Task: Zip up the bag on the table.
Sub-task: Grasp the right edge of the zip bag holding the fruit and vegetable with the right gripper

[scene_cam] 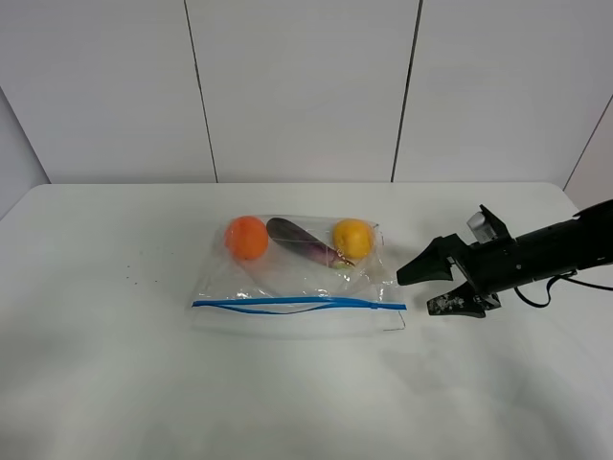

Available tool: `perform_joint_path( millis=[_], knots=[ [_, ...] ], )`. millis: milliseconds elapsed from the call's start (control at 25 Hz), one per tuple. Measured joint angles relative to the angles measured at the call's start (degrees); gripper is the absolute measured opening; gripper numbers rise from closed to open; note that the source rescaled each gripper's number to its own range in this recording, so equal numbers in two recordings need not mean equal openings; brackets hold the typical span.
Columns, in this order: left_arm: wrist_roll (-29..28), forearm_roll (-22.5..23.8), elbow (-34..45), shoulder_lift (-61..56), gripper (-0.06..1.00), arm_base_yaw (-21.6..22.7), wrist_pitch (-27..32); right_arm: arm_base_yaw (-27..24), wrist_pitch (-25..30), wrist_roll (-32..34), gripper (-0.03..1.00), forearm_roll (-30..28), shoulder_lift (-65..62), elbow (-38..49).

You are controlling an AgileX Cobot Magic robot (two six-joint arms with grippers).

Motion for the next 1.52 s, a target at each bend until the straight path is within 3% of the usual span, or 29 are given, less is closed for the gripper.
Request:
perform_joint_path(
  millis=[600,920,1520],
  knots=[
    [0.0,0.0,0.0,0.0,1.0,0.0,0.0,-0.1,4.5,1.6,1.0,-1.8,9.7,-11.1],
    [0.0,0.0,0.0,0.0,1.0,0.0,0.0,4.5,3.4,-2.1,1.0,0.7,10.9,-11.1],
    [0.0,0.0,0.0,0.0,1.0,0.0,0.0,4.5,4.2,-4.8,0.85,4.3,14.3,-12.2]
  ],
)
